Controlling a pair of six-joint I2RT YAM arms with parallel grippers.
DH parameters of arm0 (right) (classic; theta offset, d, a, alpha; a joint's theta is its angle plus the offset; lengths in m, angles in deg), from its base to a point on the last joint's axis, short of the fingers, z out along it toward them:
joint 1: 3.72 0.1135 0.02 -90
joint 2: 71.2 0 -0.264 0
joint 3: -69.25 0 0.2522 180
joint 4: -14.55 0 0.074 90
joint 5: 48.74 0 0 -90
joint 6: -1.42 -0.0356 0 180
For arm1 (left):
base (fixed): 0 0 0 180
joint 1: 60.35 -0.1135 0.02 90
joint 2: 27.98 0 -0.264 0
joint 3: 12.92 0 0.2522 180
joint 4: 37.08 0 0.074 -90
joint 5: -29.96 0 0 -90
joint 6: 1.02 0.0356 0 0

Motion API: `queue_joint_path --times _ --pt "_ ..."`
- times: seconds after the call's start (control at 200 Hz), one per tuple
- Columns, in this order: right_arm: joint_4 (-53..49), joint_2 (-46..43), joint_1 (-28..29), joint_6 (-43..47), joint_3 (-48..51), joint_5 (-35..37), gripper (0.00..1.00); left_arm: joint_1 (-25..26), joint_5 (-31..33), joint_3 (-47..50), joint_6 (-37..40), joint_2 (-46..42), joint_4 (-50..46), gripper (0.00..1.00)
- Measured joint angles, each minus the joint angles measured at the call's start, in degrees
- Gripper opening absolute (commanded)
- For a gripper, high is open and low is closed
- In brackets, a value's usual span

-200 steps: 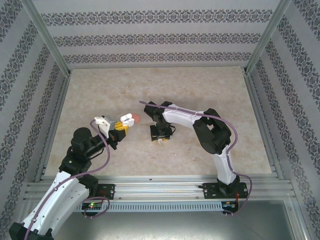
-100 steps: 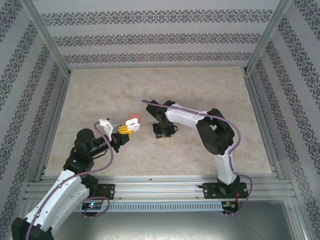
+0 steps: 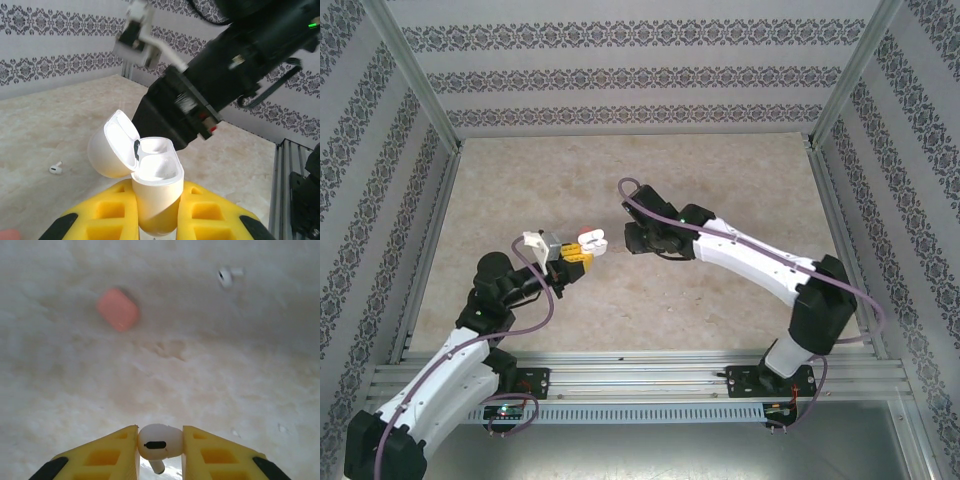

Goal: Insert the wireless bluetooth earbuds into the charging case

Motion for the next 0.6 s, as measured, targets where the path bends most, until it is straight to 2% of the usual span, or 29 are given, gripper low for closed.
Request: queue_joint_path --times 0.275,0.599 --pt "11.65 -9.35 5.14 2.67 4.66 4.68 0.25 0.07 1.62 -0.04 -0.57 3.41 3.52 0.0" --pt "23.34 -11.74 7.65 4.92 7.87 5.77 0.24 0.55 3.82 -2.1 -0.55 5.53 4.46 0.0"
